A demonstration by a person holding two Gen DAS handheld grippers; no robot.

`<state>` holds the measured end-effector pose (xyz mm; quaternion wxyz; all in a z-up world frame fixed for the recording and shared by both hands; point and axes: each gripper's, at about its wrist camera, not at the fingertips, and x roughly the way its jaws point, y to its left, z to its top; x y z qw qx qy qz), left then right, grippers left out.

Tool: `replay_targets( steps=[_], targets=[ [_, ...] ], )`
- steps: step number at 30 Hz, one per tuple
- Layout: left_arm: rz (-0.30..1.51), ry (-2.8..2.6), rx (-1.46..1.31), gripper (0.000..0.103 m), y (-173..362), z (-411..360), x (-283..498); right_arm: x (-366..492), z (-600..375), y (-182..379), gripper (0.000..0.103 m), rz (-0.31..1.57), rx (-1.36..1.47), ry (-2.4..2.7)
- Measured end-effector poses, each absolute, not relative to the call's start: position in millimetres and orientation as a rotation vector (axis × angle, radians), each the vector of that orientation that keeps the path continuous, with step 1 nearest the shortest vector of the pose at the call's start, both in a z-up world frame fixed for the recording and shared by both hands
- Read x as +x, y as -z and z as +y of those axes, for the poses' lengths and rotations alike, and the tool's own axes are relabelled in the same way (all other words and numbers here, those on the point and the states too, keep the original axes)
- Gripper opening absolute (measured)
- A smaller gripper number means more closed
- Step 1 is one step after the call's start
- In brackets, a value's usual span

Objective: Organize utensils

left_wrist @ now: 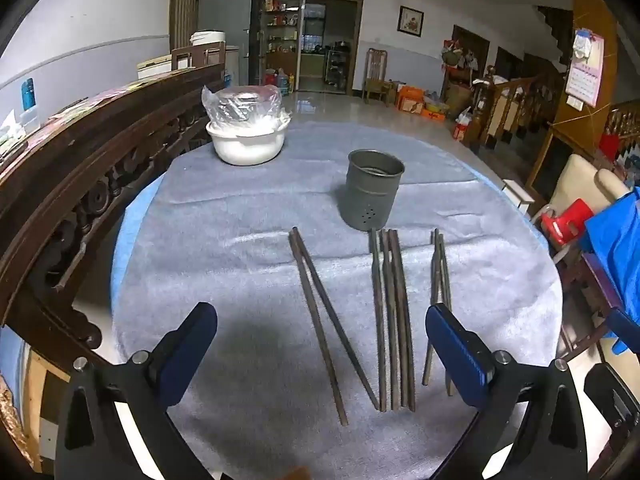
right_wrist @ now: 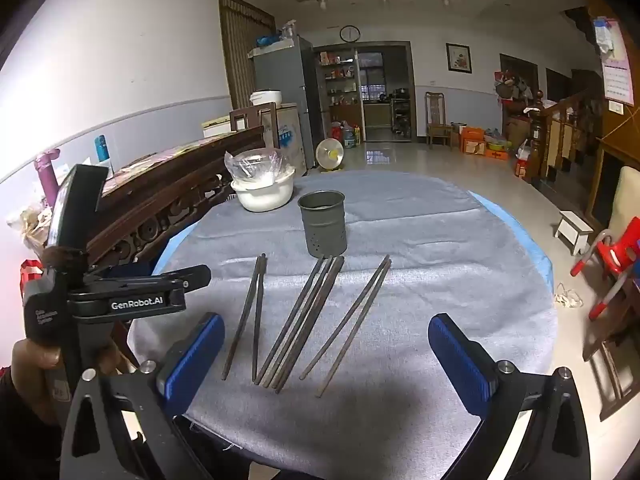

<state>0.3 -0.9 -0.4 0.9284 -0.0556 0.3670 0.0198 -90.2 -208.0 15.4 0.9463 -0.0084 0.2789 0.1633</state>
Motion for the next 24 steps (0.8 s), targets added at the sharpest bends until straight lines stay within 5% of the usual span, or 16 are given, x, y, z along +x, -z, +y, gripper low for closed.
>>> replay_targets(
  steps=[24],
  targets=[
    [0.792, -0.066, -0.072, 0.103, 3.8, -0.6, -5.7, -83.2, -205.6, 1.6, 0.103, 0.619, -0.028, -0.315]
  ],
)
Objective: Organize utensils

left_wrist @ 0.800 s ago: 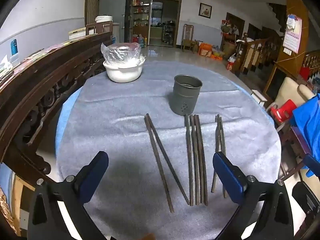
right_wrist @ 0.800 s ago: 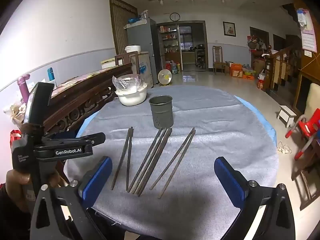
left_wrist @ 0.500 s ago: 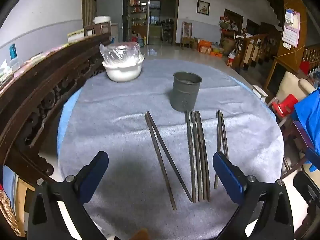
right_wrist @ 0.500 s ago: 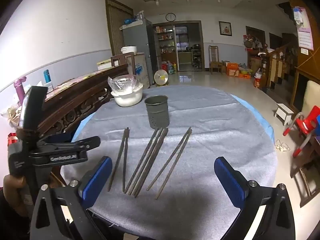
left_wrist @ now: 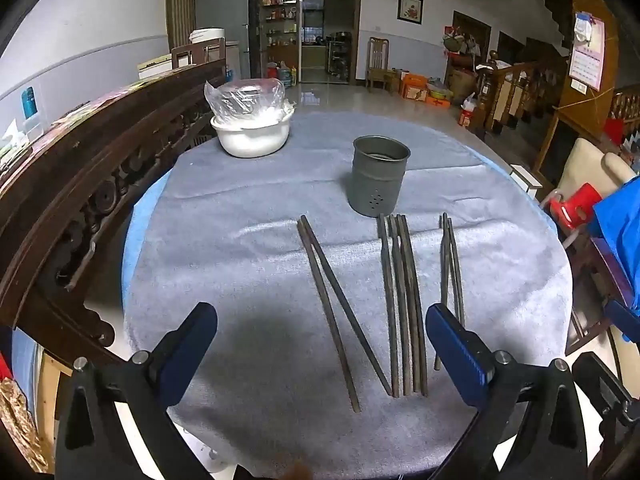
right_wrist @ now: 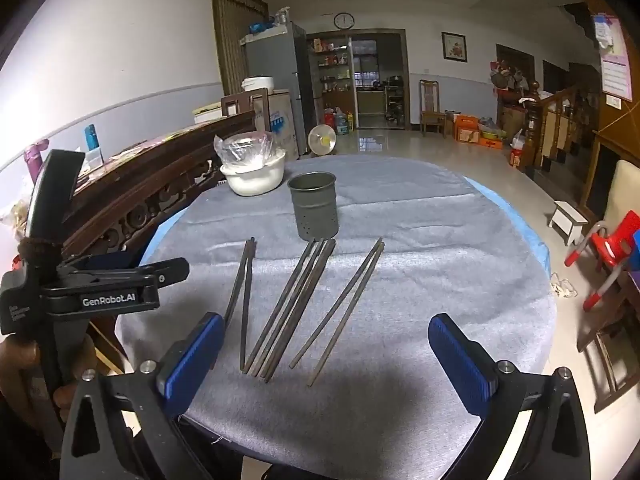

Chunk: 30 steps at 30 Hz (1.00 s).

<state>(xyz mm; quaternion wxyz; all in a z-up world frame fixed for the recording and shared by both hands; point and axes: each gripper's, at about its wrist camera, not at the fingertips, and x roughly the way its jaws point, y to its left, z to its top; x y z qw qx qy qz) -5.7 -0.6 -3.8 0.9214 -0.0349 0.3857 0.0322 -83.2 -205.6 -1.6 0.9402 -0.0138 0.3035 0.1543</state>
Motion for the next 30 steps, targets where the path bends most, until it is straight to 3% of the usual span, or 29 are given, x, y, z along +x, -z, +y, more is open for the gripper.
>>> replay_targets(
  steps=[30],
  targets=[
    [0.795, -0.056, -0.065, 0.103, 4.3, -2.9, -8.3, -81.9, -205.4, 6.0, 0.103, 0.640, -0.022, -0.308]
  ],
)
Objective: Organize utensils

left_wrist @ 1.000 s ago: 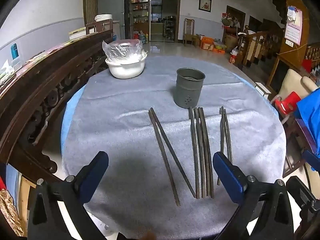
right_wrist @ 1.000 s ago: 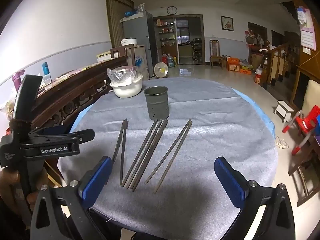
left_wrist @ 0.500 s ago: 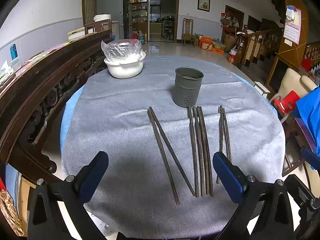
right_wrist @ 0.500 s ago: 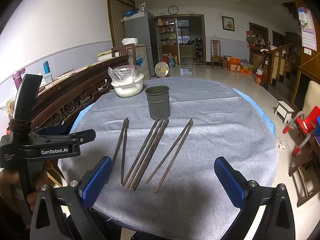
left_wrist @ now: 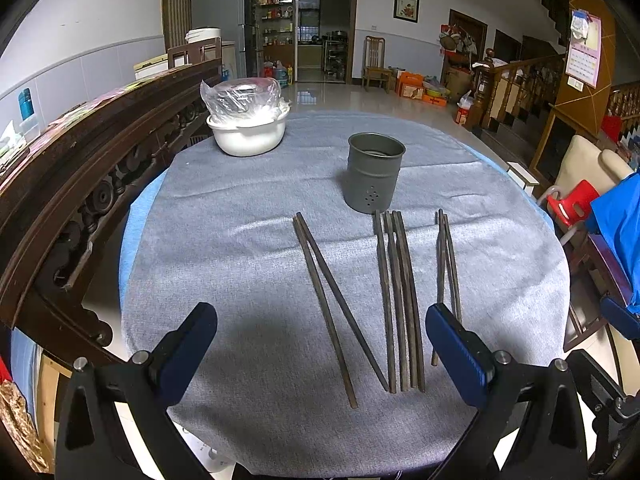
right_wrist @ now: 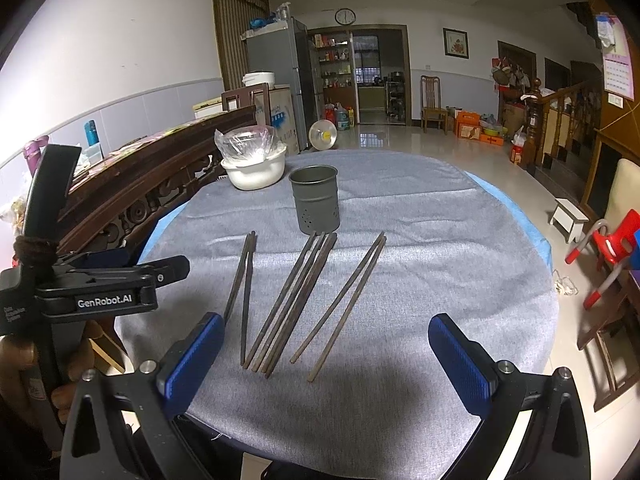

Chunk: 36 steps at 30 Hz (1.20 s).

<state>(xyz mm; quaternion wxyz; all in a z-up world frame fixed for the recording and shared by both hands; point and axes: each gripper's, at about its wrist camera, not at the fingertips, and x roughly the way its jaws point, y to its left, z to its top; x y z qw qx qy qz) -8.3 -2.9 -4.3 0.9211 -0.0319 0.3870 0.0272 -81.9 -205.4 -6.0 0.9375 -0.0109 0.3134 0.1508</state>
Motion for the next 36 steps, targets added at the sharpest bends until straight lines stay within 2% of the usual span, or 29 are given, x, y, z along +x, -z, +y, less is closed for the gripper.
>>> replay_targets(
  steps=[36],
  targets=[
    [0.797, -0.048, -0.057, 0.103, 1.9, -7.9, -11.0, -82.2, -213.9, 6.7, 0.103, 0.641, 0.013, -0.288]
  ],
)
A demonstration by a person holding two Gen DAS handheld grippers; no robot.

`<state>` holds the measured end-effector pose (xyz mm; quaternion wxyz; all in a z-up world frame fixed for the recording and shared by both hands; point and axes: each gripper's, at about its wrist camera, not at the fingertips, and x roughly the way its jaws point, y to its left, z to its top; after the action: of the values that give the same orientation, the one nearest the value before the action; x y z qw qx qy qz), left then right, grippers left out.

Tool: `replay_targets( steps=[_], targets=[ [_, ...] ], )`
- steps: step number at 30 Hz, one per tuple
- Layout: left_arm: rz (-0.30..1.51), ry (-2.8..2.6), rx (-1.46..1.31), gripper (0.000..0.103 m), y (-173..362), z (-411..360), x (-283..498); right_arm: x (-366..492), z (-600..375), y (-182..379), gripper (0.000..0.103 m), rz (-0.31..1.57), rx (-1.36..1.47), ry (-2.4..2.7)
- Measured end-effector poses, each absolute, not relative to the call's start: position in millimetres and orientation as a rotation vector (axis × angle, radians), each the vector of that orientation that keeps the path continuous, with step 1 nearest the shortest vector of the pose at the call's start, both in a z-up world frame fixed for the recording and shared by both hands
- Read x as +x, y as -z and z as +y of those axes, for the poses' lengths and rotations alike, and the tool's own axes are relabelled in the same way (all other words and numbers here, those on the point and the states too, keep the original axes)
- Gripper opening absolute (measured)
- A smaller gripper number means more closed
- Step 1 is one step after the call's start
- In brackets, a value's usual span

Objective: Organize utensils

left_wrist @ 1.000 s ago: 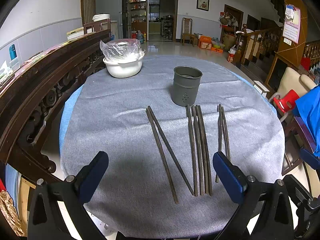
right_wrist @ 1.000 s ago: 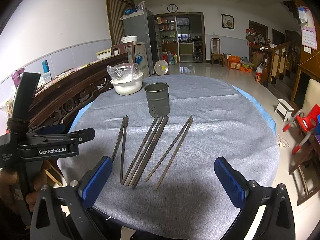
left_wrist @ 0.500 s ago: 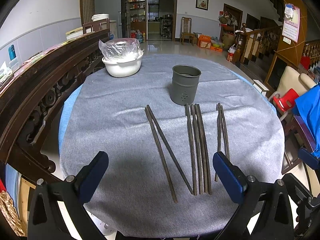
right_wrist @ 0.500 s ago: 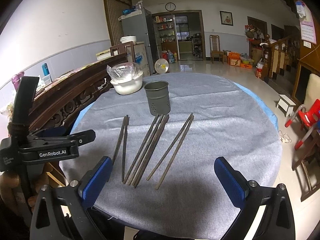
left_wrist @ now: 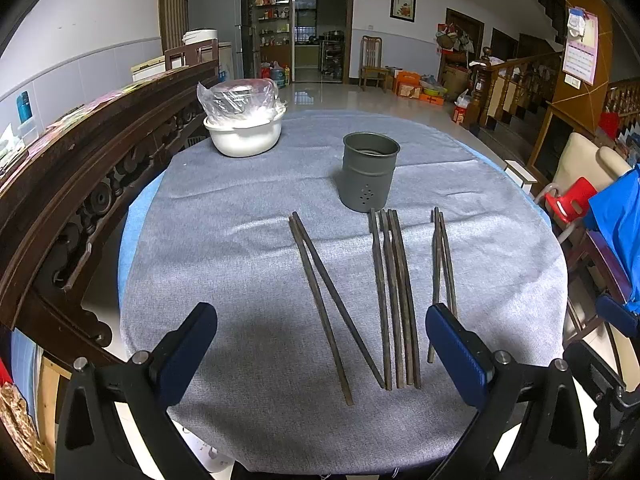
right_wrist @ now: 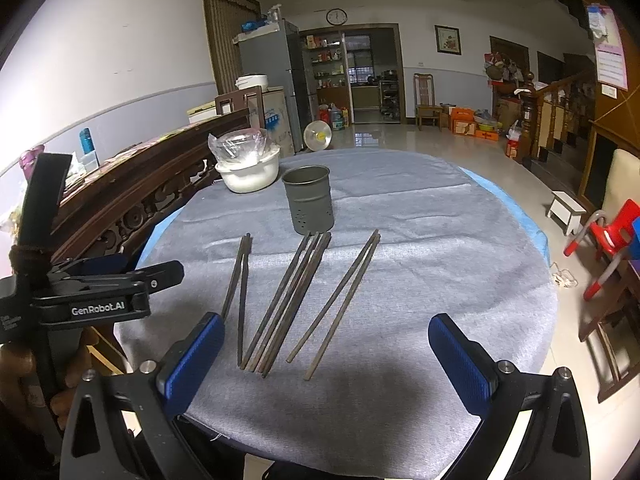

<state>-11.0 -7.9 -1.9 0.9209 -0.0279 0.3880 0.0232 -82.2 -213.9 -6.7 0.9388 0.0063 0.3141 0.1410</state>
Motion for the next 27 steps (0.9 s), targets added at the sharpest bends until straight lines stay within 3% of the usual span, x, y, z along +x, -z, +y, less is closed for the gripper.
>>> replay_targets(
  steps=[10, 17, 22, 27],
  targets=[
    [0.797, -0.047, -0.059, 0.103, 1.5, -6.7, -10.5, -82.9, -211.7, 6.8, 0.103, 0.638, -0.007, -0.282],
    [0.841, -0.083, -0.105, 0.103, 9.9, 8.5, -1.9, -83.7, -209.8, -9.3, 0.103, 0.523, -0.155, -0.165],
    [0.883, -0.134, -0.148, 0.103, 20.0, 28.6, 6.4, -31.0, -236.7, 23.1, 0.103, 0.772, 0.051, -0.216],
    [0.919, -0.177, -0.179, 0.103, 33.8, 48.3, 11.3, -13.9, -267.4, 43.1, 0.103, 0.835, 0.196, -0.200]
  ],
)
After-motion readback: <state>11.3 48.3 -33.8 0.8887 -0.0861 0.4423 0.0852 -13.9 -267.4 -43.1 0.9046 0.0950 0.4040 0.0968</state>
